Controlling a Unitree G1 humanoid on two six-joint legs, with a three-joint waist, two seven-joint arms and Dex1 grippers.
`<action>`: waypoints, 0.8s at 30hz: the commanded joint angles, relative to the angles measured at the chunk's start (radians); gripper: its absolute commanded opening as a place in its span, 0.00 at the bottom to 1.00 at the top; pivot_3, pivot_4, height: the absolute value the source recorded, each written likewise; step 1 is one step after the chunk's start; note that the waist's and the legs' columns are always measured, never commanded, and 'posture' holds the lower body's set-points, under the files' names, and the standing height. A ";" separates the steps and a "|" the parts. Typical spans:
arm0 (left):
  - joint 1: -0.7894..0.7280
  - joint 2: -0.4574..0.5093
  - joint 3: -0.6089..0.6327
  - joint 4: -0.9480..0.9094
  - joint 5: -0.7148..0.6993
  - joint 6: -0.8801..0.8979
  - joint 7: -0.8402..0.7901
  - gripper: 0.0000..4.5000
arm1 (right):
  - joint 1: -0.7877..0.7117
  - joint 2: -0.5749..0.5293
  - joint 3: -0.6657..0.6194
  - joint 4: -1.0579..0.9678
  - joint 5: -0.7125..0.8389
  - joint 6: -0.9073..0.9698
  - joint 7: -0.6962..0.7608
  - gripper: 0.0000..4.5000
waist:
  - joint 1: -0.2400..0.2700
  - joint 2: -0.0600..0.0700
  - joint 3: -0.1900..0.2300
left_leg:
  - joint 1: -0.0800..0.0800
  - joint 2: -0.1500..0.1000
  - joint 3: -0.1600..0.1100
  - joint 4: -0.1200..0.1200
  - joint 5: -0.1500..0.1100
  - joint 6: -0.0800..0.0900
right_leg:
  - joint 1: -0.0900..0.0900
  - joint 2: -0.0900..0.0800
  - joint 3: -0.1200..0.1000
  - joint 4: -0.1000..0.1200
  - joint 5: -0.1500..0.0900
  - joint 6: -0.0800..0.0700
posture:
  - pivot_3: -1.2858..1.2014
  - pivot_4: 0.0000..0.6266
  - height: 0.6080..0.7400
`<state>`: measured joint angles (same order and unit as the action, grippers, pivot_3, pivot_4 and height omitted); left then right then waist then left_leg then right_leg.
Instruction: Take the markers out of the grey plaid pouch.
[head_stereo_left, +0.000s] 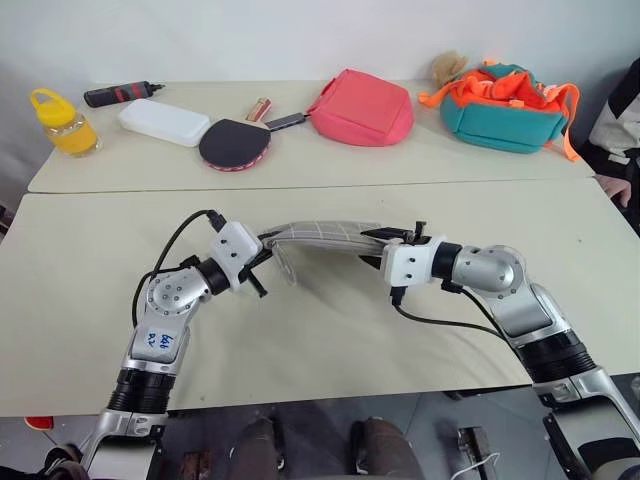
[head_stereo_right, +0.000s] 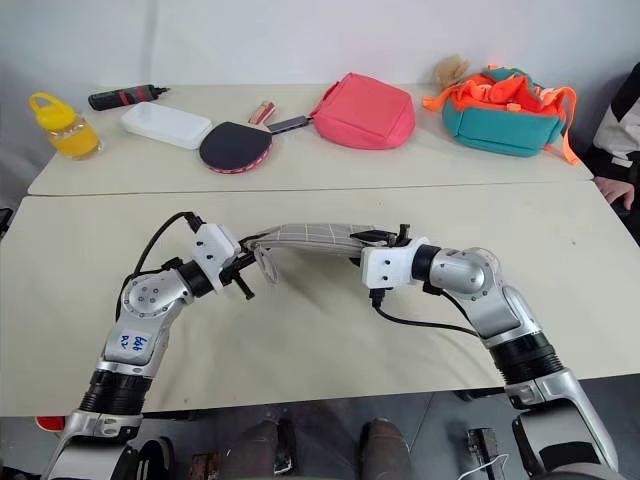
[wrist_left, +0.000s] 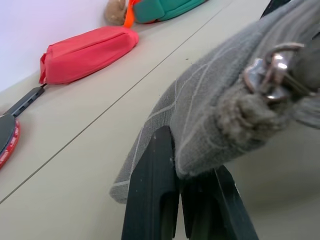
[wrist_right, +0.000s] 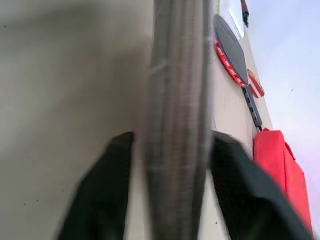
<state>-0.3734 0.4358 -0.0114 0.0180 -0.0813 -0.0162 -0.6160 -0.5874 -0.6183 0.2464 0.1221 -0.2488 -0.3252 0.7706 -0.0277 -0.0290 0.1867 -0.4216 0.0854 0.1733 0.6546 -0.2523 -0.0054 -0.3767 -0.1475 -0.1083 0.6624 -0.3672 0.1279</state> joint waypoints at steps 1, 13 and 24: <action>0.015 0.001 0.004 -0.058 -0.029 -0.009 -0.013 0.00 | -0.027 0.000 -0.021 -0.023 0.012 -0.011 -0.013 0.14 | 0.000 0.000 0.000 | 0.000 0.000 0.000 0.000 0.000 0.000 | 0.000 0.000 0.000 0.000 0.000 0.000 | 0.52 0.24 1.00; 0.075 0.035 0.042 -0.115 -0.170 -0.129 -0.186 0.59 | -0.020 0.010 -0.053 -0.016 0.082 0.008 -0.012 0.00 | 0.000 0.000 0.000 | 0.000 0.000 0.000 0.000 0.000 0.000 | 0.000 0.000 0.001 0.000 0.000 0.000 | 0.52 0.24 1.00; 0.087 0.076 0.080 0.000 -0.151 -0.246 -0.201 0.59 | -0.013 0.005 -0.065 -0.004 0.174 -0.008 0.026 0.00 | -0.001 0.000 0.000 | 0.000 0.000 0.000 0.000 0.000 0.000 | 0.000 0.000 0.001 0.000 0.000 0.000 | 0.52 0.24 1.00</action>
<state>-0.2698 0.5114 0.0578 0.0237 -0.2360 -0.2321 -0.8297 -0.5977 -0.6046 0.2183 0.1314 -0.1043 -0.3131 0.7947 -0.0283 -0.0288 0.1868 -0.4216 0.0855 0.1732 0.6546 -0.2525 -0.0052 -0.3767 -0.1476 -0.1078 0.6618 -0.3672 0.1279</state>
